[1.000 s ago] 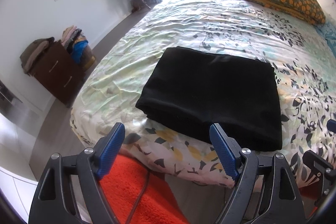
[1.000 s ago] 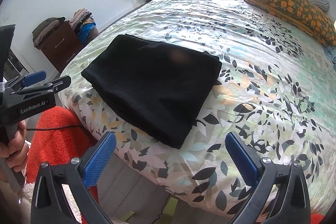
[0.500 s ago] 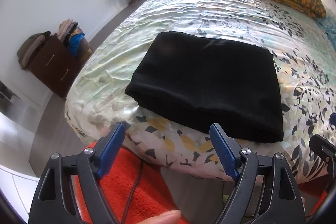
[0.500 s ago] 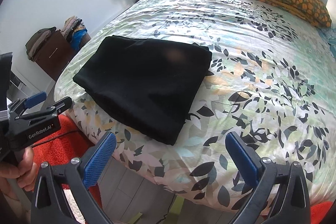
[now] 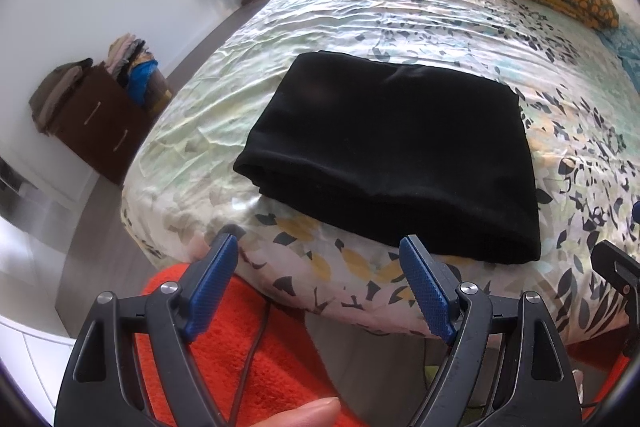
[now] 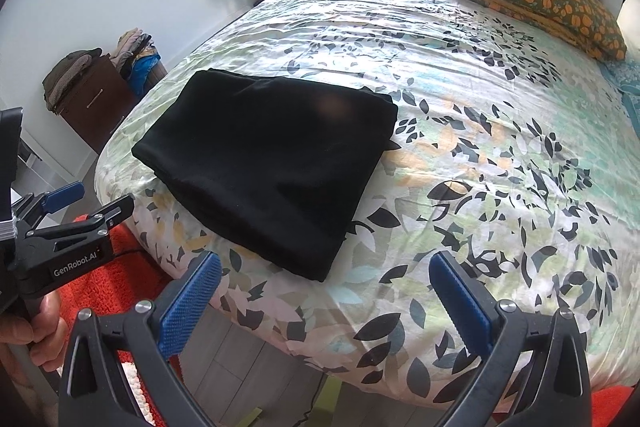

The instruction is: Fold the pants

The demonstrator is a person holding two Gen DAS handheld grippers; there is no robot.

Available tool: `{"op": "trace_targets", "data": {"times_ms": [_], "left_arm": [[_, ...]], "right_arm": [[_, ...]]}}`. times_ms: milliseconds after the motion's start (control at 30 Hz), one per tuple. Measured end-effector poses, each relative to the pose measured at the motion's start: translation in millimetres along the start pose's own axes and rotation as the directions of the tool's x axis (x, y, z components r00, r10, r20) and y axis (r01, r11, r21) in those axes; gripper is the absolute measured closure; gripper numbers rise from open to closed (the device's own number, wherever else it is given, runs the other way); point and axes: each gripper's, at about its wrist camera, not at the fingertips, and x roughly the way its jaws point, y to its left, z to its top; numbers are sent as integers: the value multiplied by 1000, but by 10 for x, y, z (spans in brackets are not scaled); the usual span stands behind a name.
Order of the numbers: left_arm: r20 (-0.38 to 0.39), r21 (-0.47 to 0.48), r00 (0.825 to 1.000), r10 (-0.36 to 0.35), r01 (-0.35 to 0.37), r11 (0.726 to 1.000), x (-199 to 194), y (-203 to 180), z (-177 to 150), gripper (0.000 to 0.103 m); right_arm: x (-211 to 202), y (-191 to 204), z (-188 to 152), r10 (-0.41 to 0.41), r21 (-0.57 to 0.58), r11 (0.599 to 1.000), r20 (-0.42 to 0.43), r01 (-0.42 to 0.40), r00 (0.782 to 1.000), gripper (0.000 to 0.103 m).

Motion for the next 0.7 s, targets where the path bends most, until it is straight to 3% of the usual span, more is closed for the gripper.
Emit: {"op": "trace_targets", "data": {"times_ms": [700], "left_arm": [[-33,-23,998,-44,44,999,71,53,-30,19]], "right_arm": [[-24,34,35,-33,13,999,10,33,999,0]]}}
